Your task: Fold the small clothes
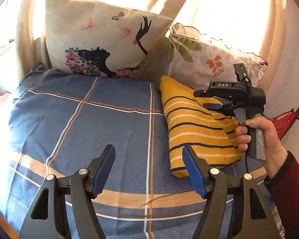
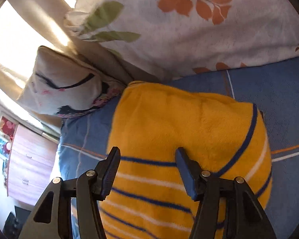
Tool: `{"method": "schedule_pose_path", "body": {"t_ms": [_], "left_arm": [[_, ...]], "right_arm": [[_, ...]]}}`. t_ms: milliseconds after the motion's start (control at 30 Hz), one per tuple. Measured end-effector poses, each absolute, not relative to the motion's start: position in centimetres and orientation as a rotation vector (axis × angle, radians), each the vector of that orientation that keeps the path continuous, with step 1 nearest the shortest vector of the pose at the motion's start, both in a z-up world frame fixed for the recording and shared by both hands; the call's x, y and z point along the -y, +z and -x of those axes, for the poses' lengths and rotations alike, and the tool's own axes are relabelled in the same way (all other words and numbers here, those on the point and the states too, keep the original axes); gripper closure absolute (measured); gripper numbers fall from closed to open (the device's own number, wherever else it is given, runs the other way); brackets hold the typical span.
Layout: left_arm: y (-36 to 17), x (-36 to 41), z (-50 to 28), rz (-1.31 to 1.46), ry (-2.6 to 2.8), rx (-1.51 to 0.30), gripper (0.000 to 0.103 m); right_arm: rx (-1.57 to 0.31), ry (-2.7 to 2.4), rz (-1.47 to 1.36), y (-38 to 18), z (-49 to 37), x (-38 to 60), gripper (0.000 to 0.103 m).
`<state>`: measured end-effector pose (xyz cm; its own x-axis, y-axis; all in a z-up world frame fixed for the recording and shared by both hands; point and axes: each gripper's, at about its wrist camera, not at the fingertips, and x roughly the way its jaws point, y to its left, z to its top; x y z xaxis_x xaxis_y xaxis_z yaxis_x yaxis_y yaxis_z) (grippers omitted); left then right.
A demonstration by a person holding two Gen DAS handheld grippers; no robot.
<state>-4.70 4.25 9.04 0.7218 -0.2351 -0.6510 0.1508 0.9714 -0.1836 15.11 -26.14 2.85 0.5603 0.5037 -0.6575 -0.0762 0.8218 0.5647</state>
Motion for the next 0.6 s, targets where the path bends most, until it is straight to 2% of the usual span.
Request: {"method": "schedule_pose_path", "body": {"t_ms": [67, 133, 267, 400, 467, 533, 567, 600], "left_arm": [[9.3, -4.9, 5.5, 0.119, -0.185, -0.711, 0.033], [9.5, -5.5, 6.0, 0.119, -0.161, -0.681, 0.027], [9.6, -5.9, 6.0, 0.156, -0.164, -0.656, 0.026], [10.2, -5.9, 7.2, 0.136, -0.140, -0.613, 0.026], [10.8, -6.4, 8.4, 0.105, -0.088, -0.561, 0.020], [11.4, -7.0, 9.4, 0.075, -0.035, -0.493, 0.004], [11.7, -7.2, 9.8, 0.064, -0.012, -0.463, 0.002], [12.0, -7.4, 10.0, 0.058, 0.000, -0.439, 0.002]], "right_arm": [[-0.905, 0.264, -0.522, 2.1, -15.9, 27.0, 0.043], [-0.869, 0.250, -0.519, 2.9, -15.1, 27.0, 0.043], [-0.778, 0.382, -0.360, 6.2, -12.0, 22.7, 0.043], [-0.817, 0.421, -0.300, 6.2, -11.6, 19.4, 0.040], [-0.791, 0.325, -0.210, 6.4, -10.6, 18.9, 0.040], [-0.712, 0.303, -0.174, 7.3, -7.9, 19.2, 0.040], [-0.668, 0.278, -0.161, 7.8, -6.1, 19.4, 0.036], [-0.629, 0.243, -0.146, 8.3, -4.2, 19.7, 0.025]]}}
